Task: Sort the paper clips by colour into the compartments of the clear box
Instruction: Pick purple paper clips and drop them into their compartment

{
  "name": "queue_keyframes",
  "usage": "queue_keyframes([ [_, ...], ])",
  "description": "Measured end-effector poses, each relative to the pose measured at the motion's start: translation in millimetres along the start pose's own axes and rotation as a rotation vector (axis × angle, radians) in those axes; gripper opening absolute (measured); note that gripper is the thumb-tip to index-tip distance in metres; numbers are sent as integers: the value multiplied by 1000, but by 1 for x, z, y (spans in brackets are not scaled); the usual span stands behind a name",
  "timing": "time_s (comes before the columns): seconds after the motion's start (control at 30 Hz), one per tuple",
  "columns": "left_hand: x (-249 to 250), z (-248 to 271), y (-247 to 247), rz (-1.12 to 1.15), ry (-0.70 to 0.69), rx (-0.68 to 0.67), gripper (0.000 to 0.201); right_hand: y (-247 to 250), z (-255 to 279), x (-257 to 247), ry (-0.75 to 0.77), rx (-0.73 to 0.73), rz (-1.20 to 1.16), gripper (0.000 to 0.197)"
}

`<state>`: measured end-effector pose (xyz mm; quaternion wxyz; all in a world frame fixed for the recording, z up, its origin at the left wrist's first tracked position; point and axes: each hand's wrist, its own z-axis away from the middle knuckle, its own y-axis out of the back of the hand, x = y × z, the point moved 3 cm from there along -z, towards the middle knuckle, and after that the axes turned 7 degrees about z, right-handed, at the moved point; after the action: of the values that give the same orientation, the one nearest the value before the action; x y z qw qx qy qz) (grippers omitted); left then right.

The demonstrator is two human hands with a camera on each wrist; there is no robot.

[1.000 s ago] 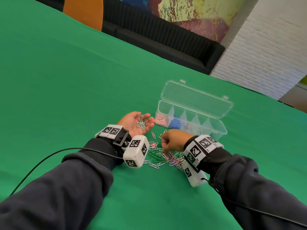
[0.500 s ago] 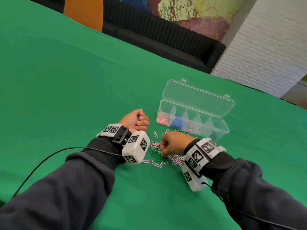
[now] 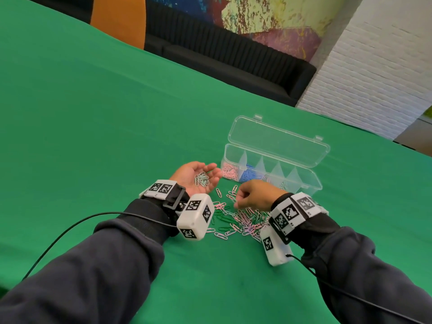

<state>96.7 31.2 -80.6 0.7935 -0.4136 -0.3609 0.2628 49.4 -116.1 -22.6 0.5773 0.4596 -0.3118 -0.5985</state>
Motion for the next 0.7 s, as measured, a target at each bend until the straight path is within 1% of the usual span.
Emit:
queue_keyframes([
  [0.1,-8,0,-2,-78,48,-21,34,20,2,-6,53,256,-238,15],
  [0.13,-10,0,-3,-90,72,-23,35,25,2,-9,70,315,-315,11],
  [0.17,-12,0,-3,-96,95,-22,36,29,2,-11,80,339,-358,8],
  [0.2,-12,0,-4,-97,115,-19,36,30,2,-13,80,333,-353,7],
  [0.23,-12,0,-4,-94,127,-13,35,29,1,-13,71,294,-305,8],
  [0.37,-2,1,-5,-8,119,-8,32,1,-2,-9,1,24,13,10],
  [0.4,0,1,-5,12,105,-7,33,-7,-4,-10,-4,-17,76,9],
  [0.47,3,1,-4,35,74,4,34,-16,-5,-12,-7,-54,189,6],
  [0.53,2,1,-2,38,40,15,35,-15,-6,-12,-7,-51,224,9],
  [0.6,-1,-1,-2,23,9,16,36,-6,-6,-11,2,-2,156,11],
  [0.63,-3,-1,-2,5,7,12,37,1,-6,-11,16,51,85,13],
  [0.7,-7,-2,-4,-43,39,-7,39,18,-4,-13,59,210,-102,18],
])
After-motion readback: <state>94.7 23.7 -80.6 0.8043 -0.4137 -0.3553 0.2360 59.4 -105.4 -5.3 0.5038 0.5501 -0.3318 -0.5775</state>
